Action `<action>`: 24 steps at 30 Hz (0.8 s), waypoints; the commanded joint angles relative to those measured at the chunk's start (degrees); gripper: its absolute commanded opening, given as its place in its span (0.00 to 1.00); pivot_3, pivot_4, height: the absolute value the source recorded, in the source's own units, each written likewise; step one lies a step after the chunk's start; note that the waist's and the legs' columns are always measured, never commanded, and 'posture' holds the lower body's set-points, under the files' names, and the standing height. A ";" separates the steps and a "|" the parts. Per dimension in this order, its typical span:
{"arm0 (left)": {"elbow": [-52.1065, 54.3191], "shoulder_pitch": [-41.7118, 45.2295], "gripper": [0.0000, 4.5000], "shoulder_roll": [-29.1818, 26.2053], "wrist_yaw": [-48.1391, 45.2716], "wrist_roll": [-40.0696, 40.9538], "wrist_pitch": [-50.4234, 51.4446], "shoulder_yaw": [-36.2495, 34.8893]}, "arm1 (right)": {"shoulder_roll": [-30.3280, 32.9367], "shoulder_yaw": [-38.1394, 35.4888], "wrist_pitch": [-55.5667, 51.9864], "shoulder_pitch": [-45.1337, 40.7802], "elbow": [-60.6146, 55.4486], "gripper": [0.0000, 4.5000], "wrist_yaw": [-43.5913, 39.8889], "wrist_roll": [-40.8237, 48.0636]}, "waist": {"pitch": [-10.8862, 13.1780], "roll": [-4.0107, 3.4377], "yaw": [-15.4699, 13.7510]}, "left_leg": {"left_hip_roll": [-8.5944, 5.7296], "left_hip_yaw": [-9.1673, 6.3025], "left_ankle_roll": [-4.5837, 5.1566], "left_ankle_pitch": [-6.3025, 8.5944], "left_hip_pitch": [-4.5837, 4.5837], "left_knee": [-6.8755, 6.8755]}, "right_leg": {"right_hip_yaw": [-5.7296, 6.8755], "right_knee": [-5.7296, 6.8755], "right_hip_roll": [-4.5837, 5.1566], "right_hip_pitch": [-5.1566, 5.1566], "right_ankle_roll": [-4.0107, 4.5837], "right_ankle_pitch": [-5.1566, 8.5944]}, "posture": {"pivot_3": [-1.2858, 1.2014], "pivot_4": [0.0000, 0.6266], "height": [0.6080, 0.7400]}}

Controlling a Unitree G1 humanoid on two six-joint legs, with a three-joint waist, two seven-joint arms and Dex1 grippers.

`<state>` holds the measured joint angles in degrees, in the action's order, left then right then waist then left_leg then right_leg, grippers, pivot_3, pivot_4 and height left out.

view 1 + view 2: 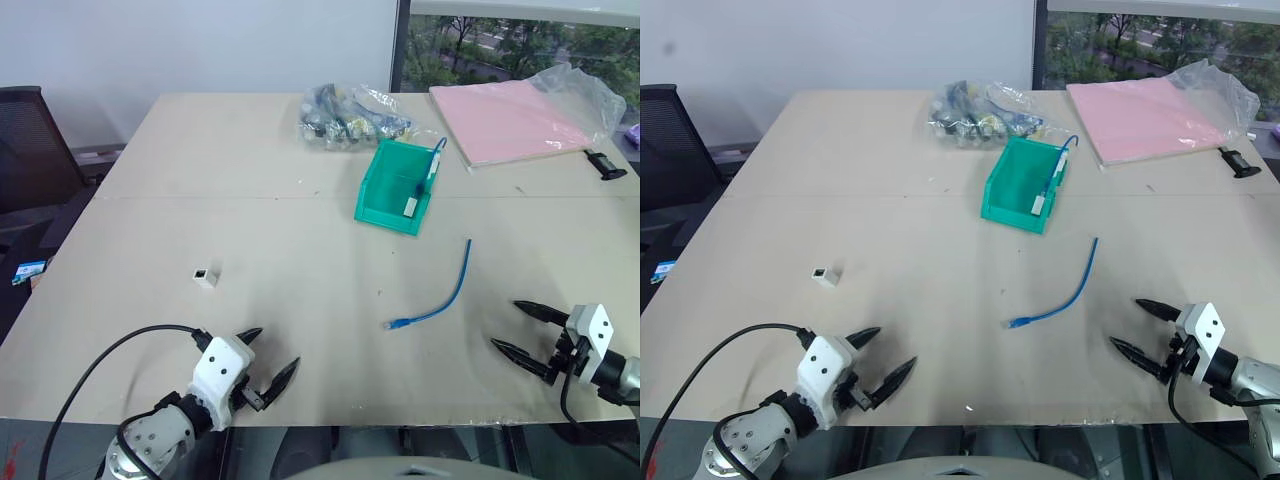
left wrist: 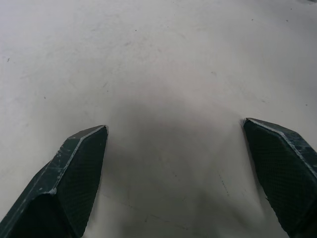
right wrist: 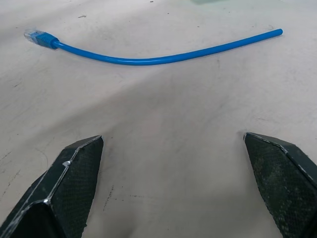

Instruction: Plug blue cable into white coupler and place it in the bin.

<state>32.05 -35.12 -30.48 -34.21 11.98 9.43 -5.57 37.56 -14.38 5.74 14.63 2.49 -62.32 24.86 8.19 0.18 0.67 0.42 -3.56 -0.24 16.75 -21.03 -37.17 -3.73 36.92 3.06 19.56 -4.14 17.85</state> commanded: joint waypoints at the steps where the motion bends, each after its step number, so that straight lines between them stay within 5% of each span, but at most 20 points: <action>1: -2.28 0.46 1.00 -0.61 -1.80 0.27 -1.37 0.18 | 0.65 -1.00 1.60 -0.40 0.82 0.99 -1.06 0.06 | 0.00 0.00 0.00 | 0.00 0.00 0.00 0.00 0.00 0.00 | 0.00 0.00 0.00 0.00 0.00 0.00 | 0.52 0.24 1.00; 18: -9.47 4.71 1.00 -3.01 -6.49 -0.49 -9.12 -1.53 | 0.88 -0.01 1.35 -3.67 -0.26 0.99 -2.87 -0.13 | 0.00 -0.06 -0.07 | -0.01 -0.02 0.00 0.00 0.04 -0.02 | 0.02 0.02 -0.01 -0.02 0.00 -0.01 | 0.52 0.24 1.00; 24: -4.55 9.23 1.00 -9.60 -15.57 8.66 -4.79 -3.00 | 0.77 7.17 -3.95 -6.88 -10.85 0.99 -2.99 -0.59 | 0.16 0.04 0.16 | 0.02 -0.07 0.00 0.00 0.02 -0.01 | 0.06 0.07 -0.05 0.01 -0.01 -0.01 | 0.52 0.24 1.00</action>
<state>23.92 -26.60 -39.08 -46.77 16.67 3.57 -6.82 38.15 -8.74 2.95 8.83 -4.16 -65.53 23.91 8.36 0.22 0.83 0.48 -3.65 -0.24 16.74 -21.03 -37.19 -3.65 37.06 3.00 19.62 -4.14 17.85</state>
